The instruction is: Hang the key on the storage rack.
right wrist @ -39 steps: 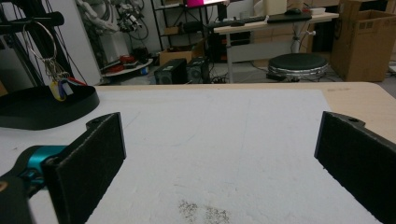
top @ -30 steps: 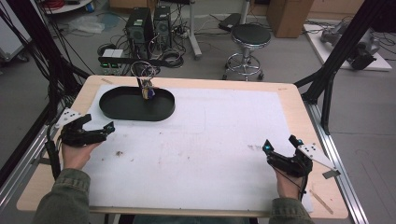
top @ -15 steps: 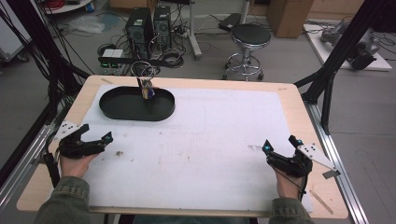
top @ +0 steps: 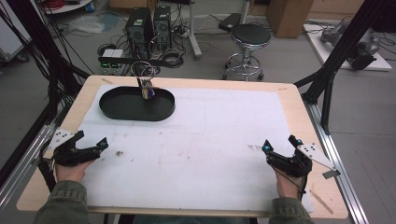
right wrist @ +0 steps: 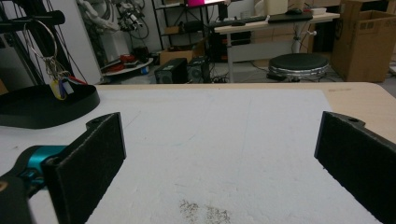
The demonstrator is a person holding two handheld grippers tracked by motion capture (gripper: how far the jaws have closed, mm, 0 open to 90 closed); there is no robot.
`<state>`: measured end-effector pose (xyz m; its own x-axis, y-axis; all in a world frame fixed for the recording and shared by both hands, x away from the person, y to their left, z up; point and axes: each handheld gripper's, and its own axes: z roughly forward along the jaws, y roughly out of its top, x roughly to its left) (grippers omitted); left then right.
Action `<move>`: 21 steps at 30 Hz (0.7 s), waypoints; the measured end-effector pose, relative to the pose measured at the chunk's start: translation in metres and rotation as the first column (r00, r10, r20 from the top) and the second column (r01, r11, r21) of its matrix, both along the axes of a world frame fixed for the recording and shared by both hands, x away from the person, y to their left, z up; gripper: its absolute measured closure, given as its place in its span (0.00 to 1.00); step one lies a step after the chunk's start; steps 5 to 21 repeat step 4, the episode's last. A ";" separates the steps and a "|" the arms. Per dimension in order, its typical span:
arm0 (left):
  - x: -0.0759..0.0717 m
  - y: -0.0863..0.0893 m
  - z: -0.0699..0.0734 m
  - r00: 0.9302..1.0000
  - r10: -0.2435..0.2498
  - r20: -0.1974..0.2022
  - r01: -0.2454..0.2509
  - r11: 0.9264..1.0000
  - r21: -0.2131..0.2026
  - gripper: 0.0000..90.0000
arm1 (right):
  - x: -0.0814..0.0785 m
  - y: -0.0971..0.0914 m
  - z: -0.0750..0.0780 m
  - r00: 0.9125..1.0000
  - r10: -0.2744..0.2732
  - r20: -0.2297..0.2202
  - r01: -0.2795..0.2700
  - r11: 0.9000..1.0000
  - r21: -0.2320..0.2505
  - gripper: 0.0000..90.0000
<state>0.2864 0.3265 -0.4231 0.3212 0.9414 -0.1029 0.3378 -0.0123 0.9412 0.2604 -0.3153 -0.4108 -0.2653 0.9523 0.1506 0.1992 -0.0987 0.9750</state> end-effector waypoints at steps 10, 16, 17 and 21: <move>-0.003 0.000 -0.001 1.000 0.001 0.002 -0.001 1.000 -0.006 0.02 | 0.000 0.000 0.000 1.000 0.000 0.001 0.000 1.000 0.002 0.01; -0.003 0.000 -0.001 1.000 0.001 0.002 -0.001 1.000 -0.006 0.02 | 0.000 0.000 0.000 1.000 0.000 0.001 0.000 1.000 0.002 0.01; -0.003 0.000 -0.001 1.000 0.001 0.002 -0.001 1.000 -0.006 0.02 | 0.000 0.000 0.000 1.000 0.000 0.001 0.000 1.000 0.002 0.01; -0.003 0.000 -0.001 1.000 0.001 0.002 -0.001 1.000 -0.006 0.02 | 0.000 0.000 0.000 1.000 0.000 0.001 0.000 1.000 0.002 0.01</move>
